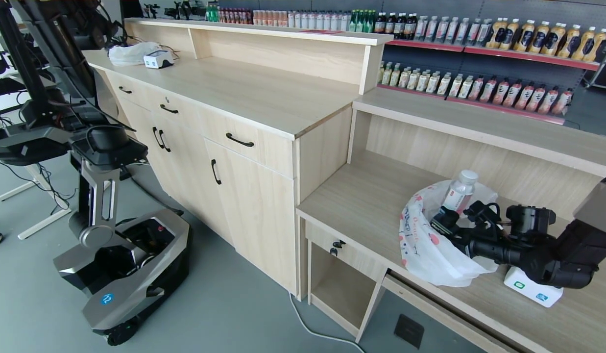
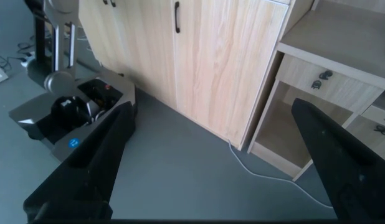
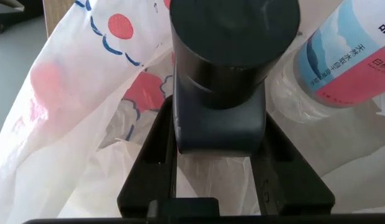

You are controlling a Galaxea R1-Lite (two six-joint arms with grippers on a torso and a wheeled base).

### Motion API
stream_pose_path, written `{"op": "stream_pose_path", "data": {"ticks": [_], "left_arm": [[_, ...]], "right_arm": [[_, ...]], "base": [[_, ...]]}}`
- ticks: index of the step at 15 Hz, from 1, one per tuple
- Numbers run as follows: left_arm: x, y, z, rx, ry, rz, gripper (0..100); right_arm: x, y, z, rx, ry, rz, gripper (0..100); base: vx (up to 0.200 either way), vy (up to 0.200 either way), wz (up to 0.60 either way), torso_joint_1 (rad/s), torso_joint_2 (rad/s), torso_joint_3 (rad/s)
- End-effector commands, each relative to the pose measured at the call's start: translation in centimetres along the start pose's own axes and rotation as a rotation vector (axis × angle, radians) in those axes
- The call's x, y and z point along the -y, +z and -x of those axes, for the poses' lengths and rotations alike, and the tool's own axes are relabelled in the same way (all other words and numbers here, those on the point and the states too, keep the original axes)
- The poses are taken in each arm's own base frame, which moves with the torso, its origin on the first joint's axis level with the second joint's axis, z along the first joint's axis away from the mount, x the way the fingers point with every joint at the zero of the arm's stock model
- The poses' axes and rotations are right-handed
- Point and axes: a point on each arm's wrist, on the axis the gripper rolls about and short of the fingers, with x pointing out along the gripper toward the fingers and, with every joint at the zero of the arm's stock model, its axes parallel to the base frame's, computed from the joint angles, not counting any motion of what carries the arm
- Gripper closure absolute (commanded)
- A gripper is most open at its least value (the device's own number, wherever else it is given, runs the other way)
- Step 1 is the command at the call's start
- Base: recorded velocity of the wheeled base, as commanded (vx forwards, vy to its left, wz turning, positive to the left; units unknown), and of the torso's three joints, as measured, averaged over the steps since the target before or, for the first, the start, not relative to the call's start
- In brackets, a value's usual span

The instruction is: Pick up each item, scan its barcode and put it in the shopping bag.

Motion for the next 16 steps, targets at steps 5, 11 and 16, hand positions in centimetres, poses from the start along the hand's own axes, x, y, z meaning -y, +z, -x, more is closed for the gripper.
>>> {"op": "stream_pose_path", "data": {"ticks": [5,11,16], "left_arm": [[0.0,0.0,0.0,-0.001,0.001,0.000,0],[0.0,0.0,0.0,-0.001,-0.001,0.000,0],[0.0,0.0,0.0,-0.001,0.001,0.000,0]], "right_arm": [[0.0,0.2,0.2,-0.001,-0.005,-0.001,0],[-1.9,7.8,7.5,0.091,-0.067,0.038,0],[-4.8,10.8,17.5,0.078,-0.242,0.066,0]], "base": [[0.000,0.000,0.00,0.000,0.00,0.000],[0.000,0.000,0.00,0.000,0.00,0.000],[0.000,0.000,0.00,0.000,0.00,0.000]]}}
